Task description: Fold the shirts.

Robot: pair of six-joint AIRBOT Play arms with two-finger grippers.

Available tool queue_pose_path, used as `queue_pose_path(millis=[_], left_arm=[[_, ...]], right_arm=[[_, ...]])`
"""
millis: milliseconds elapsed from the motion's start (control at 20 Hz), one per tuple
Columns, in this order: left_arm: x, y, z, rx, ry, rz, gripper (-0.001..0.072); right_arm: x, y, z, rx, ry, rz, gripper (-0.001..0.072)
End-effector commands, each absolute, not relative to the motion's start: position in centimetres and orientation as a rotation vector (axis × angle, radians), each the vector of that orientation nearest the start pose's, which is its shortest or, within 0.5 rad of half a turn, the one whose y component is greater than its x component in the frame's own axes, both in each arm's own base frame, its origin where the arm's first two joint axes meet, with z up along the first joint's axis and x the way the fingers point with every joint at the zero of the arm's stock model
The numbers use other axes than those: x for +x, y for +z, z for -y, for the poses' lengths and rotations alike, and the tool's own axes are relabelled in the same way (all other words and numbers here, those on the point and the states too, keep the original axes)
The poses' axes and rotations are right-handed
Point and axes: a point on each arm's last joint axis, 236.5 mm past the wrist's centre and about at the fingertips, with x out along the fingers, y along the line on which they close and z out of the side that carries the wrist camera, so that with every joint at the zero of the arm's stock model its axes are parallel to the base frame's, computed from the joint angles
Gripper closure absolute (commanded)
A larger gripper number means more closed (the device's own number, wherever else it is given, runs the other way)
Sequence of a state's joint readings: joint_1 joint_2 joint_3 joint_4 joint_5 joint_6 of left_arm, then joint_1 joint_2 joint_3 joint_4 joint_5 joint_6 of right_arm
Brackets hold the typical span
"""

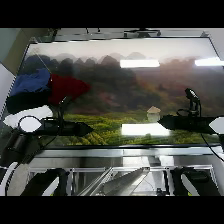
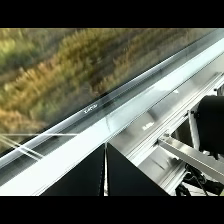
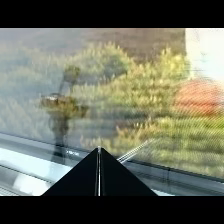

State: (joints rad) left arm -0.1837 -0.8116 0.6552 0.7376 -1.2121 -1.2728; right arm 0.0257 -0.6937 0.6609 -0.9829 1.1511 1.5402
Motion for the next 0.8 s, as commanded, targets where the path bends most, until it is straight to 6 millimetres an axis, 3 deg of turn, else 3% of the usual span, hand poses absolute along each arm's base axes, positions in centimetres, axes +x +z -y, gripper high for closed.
queue_pose_path(millis=[0,650,750], left_arm=[[21.27,4.58,20.63,-0.419,-0.784,-1.240,0.0684],[21.26,4.56,20.62,-0.419,-0.784,-1.241,0.0684],[22.08,4.77,20.65,-0.430,-0.769,-1.209,0.0685]], right_arm=[[24.98,4.57,-12.65,0.487,0.370,-1.149,0.0691],[24.93,4.50,-12.66,0.488,0.370,-1.152,0.0691],[25.03,4.54,-12.64,0.488,0.369,-1.147,0.0691]])
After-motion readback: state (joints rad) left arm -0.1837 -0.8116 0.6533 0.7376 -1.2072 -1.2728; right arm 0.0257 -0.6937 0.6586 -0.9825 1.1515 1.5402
